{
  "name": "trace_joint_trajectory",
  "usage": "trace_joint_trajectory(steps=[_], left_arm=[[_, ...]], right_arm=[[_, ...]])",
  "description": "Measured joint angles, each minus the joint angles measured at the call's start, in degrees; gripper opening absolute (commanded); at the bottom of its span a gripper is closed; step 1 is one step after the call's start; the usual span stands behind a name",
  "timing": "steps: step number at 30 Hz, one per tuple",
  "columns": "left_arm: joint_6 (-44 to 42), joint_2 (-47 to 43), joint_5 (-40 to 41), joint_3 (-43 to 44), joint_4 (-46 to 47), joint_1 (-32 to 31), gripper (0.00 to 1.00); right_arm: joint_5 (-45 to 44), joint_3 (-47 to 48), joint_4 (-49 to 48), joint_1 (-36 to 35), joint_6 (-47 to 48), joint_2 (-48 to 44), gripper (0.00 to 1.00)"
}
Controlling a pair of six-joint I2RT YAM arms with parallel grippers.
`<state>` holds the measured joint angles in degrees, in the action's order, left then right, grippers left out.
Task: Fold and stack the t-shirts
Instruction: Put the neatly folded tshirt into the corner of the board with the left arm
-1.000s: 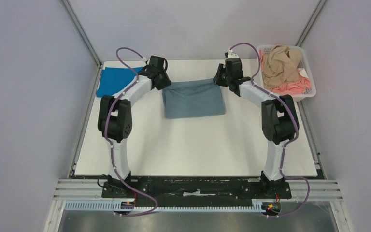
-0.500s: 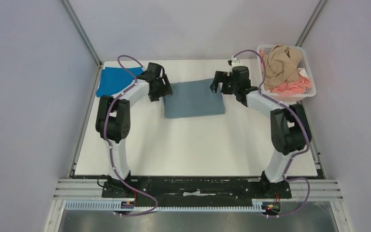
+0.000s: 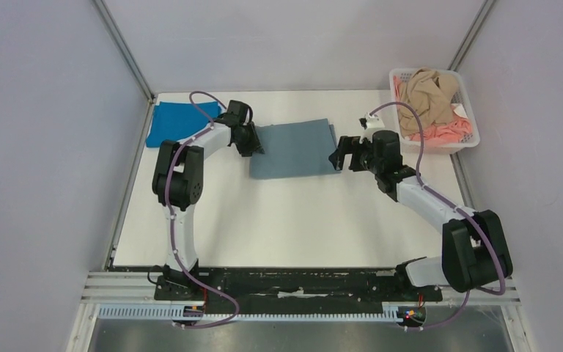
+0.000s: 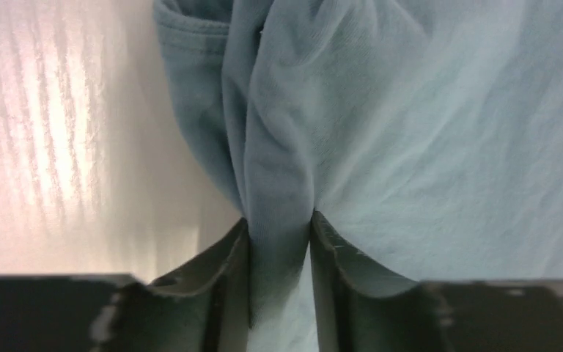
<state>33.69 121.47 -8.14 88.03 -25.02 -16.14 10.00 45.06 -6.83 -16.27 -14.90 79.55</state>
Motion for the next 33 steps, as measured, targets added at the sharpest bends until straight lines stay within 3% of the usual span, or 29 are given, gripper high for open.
trace_joint_trajectory(steps=[2,3,10,21,33], left_arm=[[0.02,1.31,-0.04,1.33,-0.26,-0.13,0.04],[0.02,1.9,0.22,2.14,-0.57,-0.35,0.02],[-5.35,6.08,13.33,12.96,-8.22,-3.69,0.02],[-28.92,5.97,34.97,17.86,-8.98,-3.48,0.02],[-44.17,4.55,42.47,25.51,-7.17,-0.44,0.02]], right_arm=[[0.44,-1.9,-0.04,0.0,0.13,-2.01,0.98],[0.55,-2.99,-0.13,0.0,0.2,-3.23,0.98],[0.44,-8.72,-0.42,0.0,1.55,-8.85,0.98],[-4.59,-11.04,0.0,0.0,5.11,-10.54,0.98],[-9.03,-11.02,0.37,0.0,7.04,-9.68,0.98]])
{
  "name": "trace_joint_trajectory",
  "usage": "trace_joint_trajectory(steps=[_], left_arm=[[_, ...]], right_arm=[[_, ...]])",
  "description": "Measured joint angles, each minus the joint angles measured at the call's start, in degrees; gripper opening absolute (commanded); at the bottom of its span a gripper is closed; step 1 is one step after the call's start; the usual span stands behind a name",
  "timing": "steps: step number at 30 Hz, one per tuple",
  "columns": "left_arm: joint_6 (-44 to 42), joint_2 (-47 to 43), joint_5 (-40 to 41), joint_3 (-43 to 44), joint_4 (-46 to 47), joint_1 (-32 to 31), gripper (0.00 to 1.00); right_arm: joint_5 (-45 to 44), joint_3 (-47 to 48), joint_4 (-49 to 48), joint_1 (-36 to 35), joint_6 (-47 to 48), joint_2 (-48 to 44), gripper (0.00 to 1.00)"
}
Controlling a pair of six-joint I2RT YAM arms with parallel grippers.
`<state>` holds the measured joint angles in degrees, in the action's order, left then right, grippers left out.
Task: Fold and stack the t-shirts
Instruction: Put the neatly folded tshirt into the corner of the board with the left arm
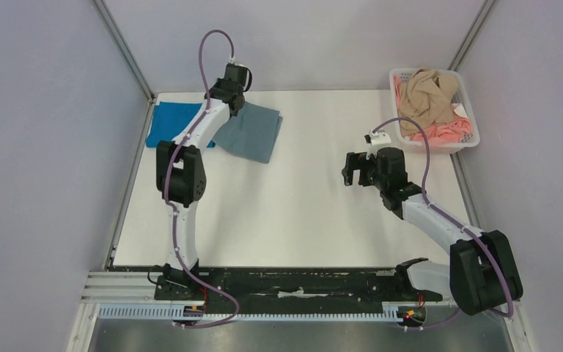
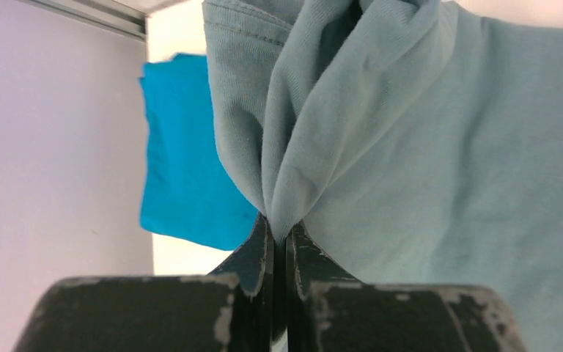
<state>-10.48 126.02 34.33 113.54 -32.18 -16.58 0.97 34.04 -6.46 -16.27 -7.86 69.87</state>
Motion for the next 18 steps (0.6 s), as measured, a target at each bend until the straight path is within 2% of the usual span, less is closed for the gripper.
trace_joint_trajectory(steps=[10,18], left_arm=[[-5.53,-3.58,1.05,5.29,1.18,4.46,0.02],[-6.88,-5.35,-1.84,9.64,-0.35,7.45,0.02]], right_arm=[[-2.6,0.57,1.79,0.0,0.02,2.01,0.98],[-3.58,1.07,2.01,0.0,0.02,2.32,0.98]])
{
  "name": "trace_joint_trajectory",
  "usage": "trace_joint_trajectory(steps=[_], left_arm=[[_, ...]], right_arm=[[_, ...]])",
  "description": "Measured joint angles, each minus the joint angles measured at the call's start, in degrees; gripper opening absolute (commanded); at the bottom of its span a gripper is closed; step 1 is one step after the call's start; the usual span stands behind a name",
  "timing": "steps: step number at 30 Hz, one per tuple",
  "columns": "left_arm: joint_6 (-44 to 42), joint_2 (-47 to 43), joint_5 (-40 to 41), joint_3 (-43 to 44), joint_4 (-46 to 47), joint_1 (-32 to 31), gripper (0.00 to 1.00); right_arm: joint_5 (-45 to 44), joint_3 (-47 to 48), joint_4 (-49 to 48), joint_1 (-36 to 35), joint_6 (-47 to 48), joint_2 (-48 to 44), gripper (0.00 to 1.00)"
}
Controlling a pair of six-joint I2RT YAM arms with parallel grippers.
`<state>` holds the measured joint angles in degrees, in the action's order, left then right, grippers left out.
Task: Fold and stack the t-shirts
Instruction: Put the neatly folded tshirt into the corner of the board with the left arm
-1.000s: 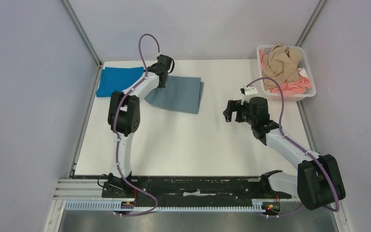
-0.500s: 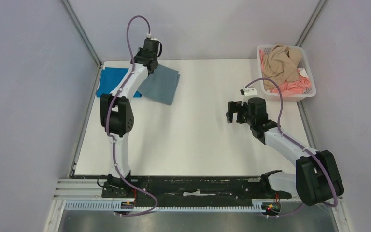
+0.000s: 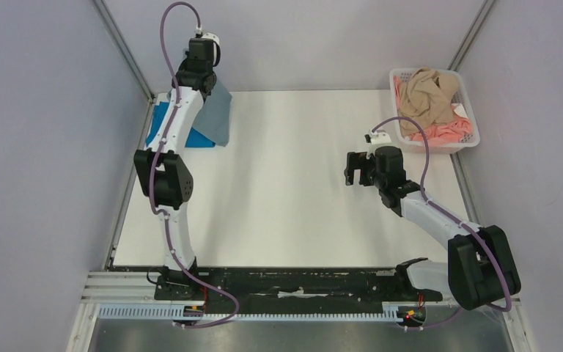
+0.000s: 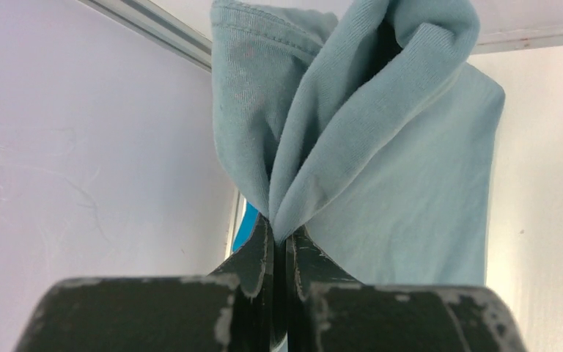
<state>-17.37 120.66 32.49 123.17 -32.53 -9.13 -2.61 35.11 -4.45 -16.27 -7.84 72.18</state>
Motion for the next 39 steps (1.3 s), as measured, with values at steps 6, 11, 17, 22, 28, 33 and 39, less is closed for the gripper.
trace_joint_trajectory(steps=[6,11,17,22,28,33,39], left_arm=[[-0.07,0.0,-1.38,4.02,-3.39,0.94,0.02],[-0.07,-0.2,-3.17,6.25,-5.2,1.03,0.02],[0.48,-0.39,-3.13,6.58,-6.54,1.57,0.02],[3.39,-0.39,-2.23,5.55,-5.49,4.39,0.02],[4.26,-1.36,0.87,-7.19,5.53,8.26,0.02],[4.07,-1.44,2.08,-13.46,11.23,8.15,0.02],[3.58,-5.29,2.69,-20.61,20.39,7.63,0.02]], right_arm=[[0.02,0.13,0.0,0.0,0.0,0.0,0.98],[0.2,0.17,0.02,0.0,0.0,0.02,0.98],[0.35,0.28,0.0,0.0,-0.02,0.02,0.98],[0.35,0.31,0.0,0.0,-0.02,0.17,0.98],[0.26,0.35,-0.02,0.0,-0.15,1.07,0.98],[0.11,0.42,-0.07,0.0,-0.59,1.86,0.98],[0.2,0.9,-0.22,0.0,-1.4,3.61,0.98]])
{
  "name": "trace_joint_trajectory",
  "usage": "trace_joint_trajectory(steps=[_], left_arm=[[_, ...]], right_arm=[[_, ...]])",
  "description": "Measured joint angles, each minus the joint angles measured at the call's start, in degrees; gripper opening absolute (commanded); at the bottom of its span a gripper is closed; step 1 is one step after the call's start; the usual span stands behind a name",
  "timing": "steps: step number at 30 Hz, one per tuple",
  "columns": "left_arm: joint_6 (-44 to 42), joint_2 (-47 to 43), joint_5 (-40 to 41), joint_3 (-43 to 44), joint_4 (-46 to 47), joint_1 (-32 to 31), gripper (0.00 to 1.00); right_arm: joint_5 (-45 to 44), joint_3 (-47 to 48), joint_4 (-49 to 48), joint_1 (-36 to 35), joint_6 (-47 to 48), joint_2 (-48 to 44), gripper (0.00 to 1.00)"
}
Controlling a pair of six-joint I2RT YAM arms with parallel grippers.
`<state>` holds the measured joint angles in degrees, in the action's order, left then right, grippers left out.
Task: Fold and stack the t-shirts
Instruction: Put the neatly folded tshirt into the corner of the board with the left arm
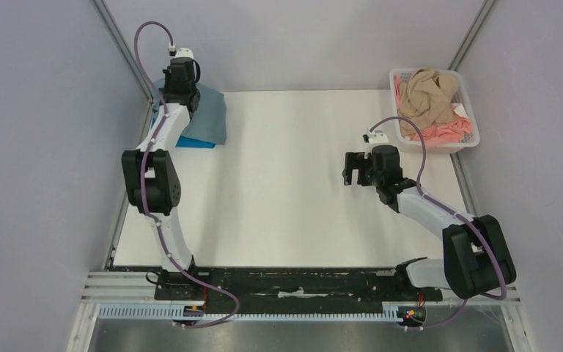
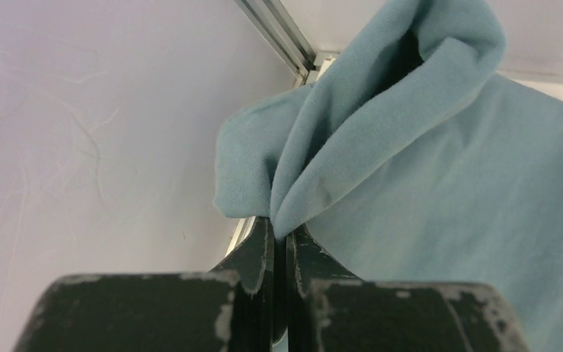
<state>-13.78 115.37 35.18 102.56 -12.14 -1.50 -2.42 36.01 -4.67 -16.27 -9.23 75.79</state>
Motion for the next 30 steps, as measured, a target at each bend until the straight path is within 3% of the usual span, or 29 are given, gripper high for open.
trace_joint_trajectory(steps=[4,11,13,15,18,30], left_arm=[[-0.74,-0.98,0.81,-3.93,7.17,0.26,0.02],[-2.05,-0.98,2.43,-5.03,11.28,0.57,0.05],[-2.71,-0.98,4.55,-4.98,12.15,0.48,0.26],[-3.5,-0.96,6.14,-4.76,12.15,0.42,0.55],[-3.45,-0.85,8.13,-3.08,10.34,0.48,0.76],[0.96,-0.72,8.37,4.87,0.11,0.44,0.8]], right_arm=[[0.07,0.33,-0.04,0.0,-0.39,0.31,0.98],[0.09,0.37,-0.04,0.0,-0.83,0.52,0.98],[0.11,0.39,-0.04,0.0,-0.92,0.61,0.98],[0.11,0.39,-0.02,0.0,-1.09,0.63,0.98],[0.11,0.42,-0.02,0.0,-1.25,0.61,0.98],[1.31,0.42,0.07,0.0,-1.46,0.37,0.98]])
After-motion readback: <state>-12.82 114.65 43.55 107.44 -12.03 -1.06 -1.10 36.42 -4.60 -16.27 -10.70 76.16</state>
